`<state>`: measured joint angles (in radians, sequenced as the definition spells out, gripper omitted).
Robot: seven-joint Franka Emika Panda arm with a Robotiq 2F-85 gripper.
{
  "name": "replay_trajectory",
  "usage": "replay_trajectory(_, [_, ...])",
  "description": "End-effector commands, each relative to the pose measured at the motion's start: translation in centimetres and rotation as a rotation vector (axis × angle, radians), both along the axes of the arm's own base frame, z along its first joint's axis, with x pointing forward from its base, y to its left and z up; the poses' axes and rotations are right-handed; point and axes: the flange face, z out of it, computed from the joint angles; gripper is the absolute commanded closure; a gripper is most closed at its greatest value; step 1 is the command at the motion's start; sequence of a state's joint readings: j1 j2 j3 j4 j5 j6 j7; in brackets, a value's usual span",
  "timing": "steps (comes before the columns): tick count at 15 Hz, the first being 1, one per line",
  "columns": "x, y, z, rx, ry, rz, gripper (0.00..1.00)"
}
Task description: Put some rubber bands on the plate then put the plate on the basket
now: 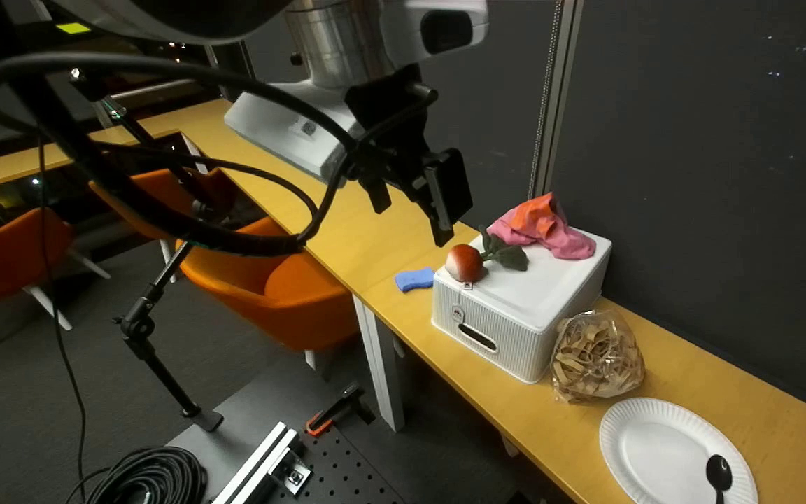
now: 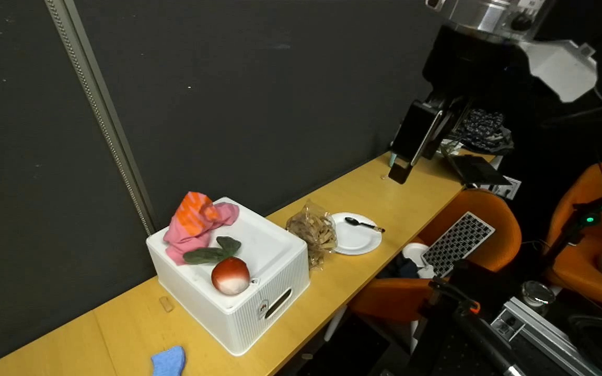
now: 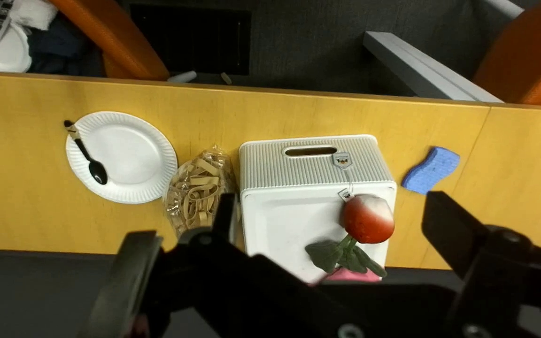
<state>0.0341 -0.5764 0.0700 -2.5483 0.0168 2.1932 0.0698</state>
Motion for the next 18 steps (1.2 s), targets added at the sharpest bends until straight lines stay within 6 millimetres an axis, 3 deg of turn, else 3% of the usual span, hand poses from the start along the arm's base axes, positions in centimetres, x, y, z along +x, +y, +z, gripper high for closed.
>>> replay_trajectory(1, [-1.5, 2.6, 0.7, -0.124, -0.030, 0.082, 0.00])
replay_trajectory(4, [-0.7, 3.5, -0.3, -0.227, -0.076, 0.170, 0.00])
replay_trajectory(6, [0.4, 2.8, -1.4, -0.281, -0.114, 0.201, 0.00])
replay_trajectory(11, [5.6, -3.7, -4.8, -0.357, -0.184, 0.172, 0.00])
replay_trajectory(14, [9.4, -6.5, -8.2, -0.333, -0.218, 0.160, 0.00])
replay_trajectory(16, [11.7, -6.5, -10.7, -0.288, -0.242, 0.185, 0.00])
replay_trajectory(18, [14.0, -5.2, -13.0, -0.233, -0.258, 0.224, 0.00])
